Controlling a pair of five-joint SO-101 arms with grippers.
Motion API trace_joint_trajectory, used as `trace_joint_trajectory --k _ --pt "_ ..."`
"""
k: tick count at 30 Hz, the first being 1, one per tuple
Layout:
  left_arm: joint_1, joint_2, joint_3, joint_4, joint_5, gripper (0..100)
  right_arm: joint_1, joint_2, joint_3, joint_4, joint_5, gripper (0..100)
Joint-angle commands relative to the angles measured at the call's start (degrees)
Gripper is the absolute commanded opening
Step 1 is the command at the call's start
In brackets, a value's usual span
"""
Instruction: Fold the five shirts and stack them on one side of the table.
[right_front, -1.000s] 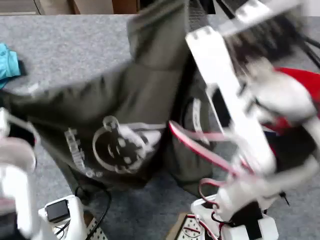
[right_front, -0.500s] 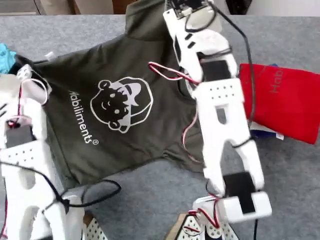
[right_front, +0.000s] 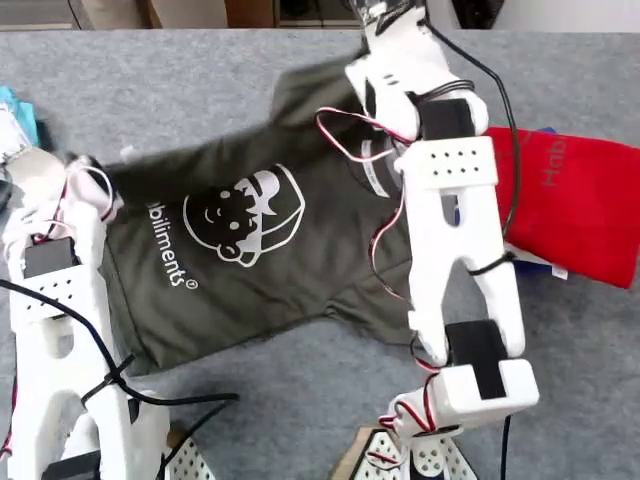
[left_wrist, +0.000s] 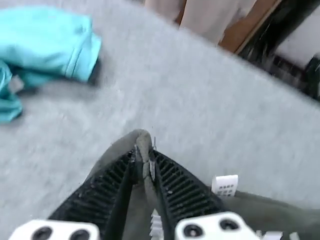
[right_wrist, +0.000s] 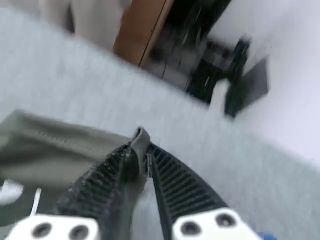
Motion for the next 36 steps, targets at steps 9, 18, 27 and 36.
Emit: trace_joint_trajectory --k 9,18,27,36 --pt "4.7 -7.2 1.4 25.2 -6.9 2 1.5 -6.6 -3.9 26.2 13.9 0.2" --pt "10.3 -23.3 14.9 31.0 -8.3 2 5.1 -9.2 0.2 39.8 15.2 0.2" --pt "10.0 -33.5 24.9 31.1 -15.6 2 6.5 -28.9 26.6 36.4 18.9 0.2" --pt "10.1 -33.5 26.1 35.1 -21.7 2 11.0 -39.4 46.0 28.3 18.9 0.2"
